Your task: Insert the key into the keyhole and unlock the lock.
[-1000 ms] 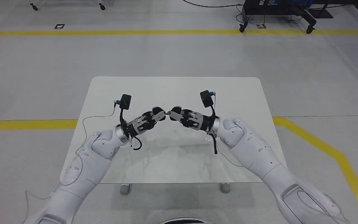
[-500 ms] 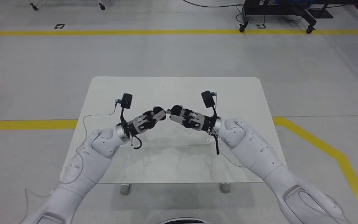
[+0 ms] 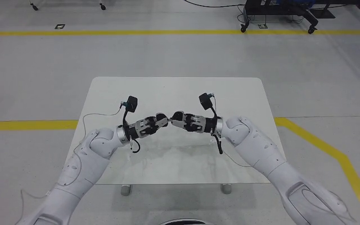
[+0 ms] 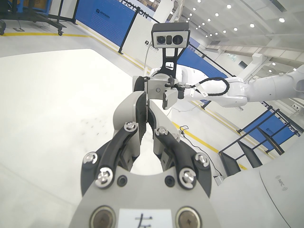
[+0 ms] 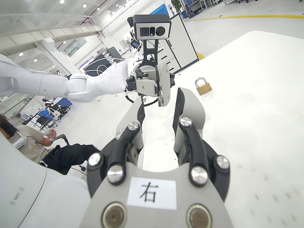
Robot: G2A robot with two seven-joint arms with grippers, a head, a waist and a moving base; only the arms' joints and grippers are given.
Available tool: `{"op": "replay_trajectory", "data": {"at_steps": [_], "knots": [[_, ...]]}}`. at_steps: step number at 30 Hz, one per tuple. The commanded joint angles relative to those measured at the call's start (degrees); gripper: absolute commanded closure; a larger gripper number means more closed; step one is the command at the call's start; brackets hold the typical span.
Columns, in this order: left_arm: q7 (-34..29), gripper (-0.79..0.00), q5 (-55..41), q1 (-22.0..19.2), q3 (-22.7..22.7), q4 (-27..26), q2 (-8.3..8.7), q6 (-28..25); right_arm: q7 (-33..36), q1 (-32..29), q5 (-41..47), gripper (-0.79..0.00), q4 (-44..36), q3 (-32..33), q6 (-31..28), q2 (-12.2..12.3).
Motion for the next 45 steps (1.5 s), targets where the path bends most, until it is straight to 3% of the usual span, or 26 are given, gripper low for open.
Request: {"op": "replay_trajectory", "data": {"at_steps": [1, 6, 14, 17, 31, 33, 34, 45], "knots": [[0.02, 0.0, 0.77, -0.21, 0.2, 0.3, 0.01, 0.0, 0.25, -0.03, 0.54, -0.219, -0.02, -0.13, 0.0, 0.05], [1.15, 0.0, 1.43, -0.58, 0.96, 0.81, -0.11, 0.0, 1.3, 0.24, 1.64, -0.135, 0.08, -0.72, 0.0, 0.08], [1.76, 0.0, 2.48, -0.84, 2.04, 0.75, -0.13, 0.0, 2.03, 0.7, 2.33, -0.092, 0.4, -1.5, 0.0, -0.03], [2.16, 0.0, 2.75, -0.94, 2.24, 0.88, -0.1, 0.0, 2.18, 0.85, 2.51, 0.0, 0.59, -1.74, 0.0, -0.07], [4.17, 0.0, 2.68, -1.46, 2.79, 1.64, -0.05, 0.0, 2.37, 0.8, 2.59, 0.0, 0.9, -2.04, 0.0, 0.1], [4.43, -0.693, 2.25, -1.53, 2.88, 1.84, -0.08, 0.0, 1.92, 0.59, 2.76, 0.0, 0.61, -1.83, 0.0, 0.19], [4.59, -0.785, 1.96, -1.57, 2.86, 1.99, -0.08, 0.0, 1.47, 0.48, 2.85, 0.0, 0.47, -1.58, 0.0, 0.26], [4.56, -0.785, -5.3, -0.33, 2.45, 0.95, 0.45, 0.0, -4.79, -1.96, 0.74, 0.0, -1.38, 1.83, 0.0, 1.32]]}}
